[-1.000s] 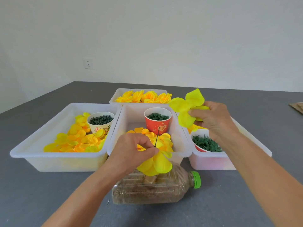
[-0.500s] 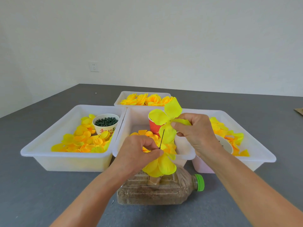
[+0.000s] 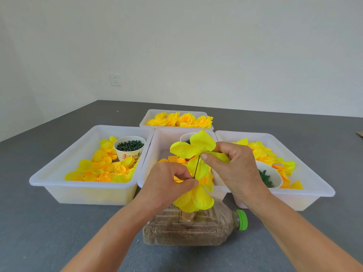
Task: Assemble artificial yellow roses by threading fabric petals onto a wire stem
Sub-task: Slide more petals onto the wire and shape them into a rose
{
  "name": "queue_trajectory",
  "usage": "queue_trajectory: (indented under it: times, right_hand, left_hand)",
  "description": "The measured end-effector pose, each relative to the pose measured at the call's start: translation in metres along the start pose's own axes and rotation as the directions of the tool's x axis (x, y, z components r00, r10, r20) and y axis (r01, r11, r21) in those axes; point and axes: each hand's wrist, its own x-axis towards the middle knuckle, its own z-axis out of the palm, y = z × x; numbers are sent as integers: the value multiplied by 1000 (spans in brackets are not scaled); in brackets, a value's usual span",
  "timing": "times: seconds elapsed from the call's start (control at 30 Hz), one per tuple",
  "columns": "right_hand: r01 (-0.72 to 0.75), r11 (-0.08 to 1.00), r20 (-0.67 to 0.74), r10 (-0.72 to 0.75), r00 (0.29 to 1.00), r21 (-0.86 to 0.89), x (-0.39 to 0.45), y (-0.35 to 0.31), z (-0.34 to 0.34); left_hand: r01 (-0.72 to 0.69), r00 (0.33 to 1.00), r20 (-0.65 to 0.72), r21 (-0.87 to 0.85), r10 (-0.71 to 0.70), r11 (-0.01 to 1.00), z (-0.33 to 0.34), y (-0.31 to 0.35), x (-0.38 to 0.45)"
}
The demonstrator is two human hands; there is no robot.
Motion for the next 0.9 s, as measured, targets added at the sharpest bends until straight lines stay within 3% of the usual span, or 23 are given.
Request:
queue_trajectory:
  times: [0.1, 0.4, 0.67, 0.9]
  right_hand:
    - [18, 999, -6, -18, 1000, 31, -3, 0, 0]
    - [121, 989, -7, -122, 992, -87, -5, 2, 0]
    - [307, 926, 12, -312, 950, -218, -4, 4, 1]
    - [503, 693, 101, -534, 840, -517, -5, 7, -1]
  left_hand:
    - [-1, 1000, -7, 6, 1, 1000, 0, 1, 0]
    - [8, 1000, 8, 14, -8, 1000, 0, 2, 0]
    - [22, 1000, -21, -2, -22, 1000, 0, 0, 0]
    - [98, 995, 50, -137, -92, 986, -3, -4, -2]
